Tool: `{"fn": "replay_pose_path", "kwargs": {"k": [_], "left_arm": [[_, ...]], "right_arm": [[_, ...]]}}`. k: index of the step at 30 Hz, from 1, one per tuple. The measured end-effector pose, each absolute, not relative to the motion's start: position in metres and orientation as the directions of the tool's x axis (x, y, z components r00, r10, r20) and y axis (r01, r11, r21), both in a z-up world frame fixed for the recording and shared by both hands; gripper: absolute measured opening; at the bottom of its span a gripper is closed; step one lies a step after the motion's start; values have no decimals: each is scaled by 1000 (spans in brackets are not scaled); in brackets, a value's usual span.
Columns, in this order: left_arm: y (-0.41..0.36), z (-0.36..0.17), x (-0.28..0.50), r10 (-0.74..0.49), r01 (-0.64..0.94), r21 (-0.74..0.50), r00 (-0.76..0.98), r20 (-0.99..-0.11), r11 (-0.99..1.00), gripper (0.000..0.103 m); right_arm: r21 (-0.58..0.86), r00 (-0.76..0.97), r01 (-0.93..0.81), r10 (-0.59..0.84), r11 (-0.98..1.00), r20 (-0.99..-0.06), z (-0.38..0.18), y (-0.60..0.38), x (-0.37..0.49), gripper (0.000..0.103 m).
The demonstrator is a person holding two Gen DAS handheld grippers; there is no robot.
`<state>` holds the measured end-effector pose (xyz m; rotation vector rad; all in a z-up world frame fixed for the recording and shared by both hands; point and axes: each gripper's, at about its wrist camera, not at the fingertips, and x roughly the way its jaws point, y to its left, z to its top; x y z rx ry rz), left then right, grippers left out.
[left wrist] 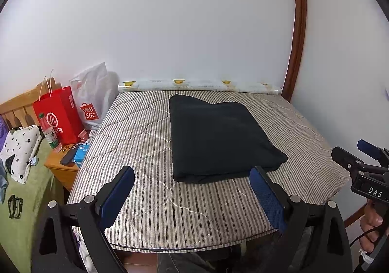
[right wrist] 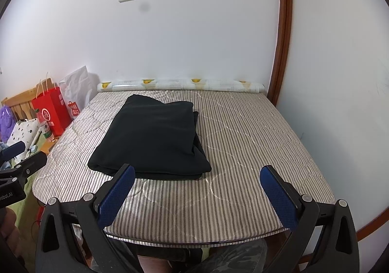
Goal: Fold small clothes
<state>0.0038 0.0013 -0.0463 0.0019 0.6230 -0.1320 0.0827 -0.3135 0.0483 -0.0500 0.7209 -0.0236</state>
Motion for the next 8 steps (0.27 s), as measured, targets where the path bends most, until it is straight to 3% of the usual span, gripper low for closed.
{"fn": "replay_pose_path", "kwargs": {"k": [8], "left_arm": [[3, -47, 5, -124, 123, -41, 803, -583, 992, 96]], "right_arm": [[-56, 750, 4, -40, 998, -660, 46, -313, 82, 101]]}}
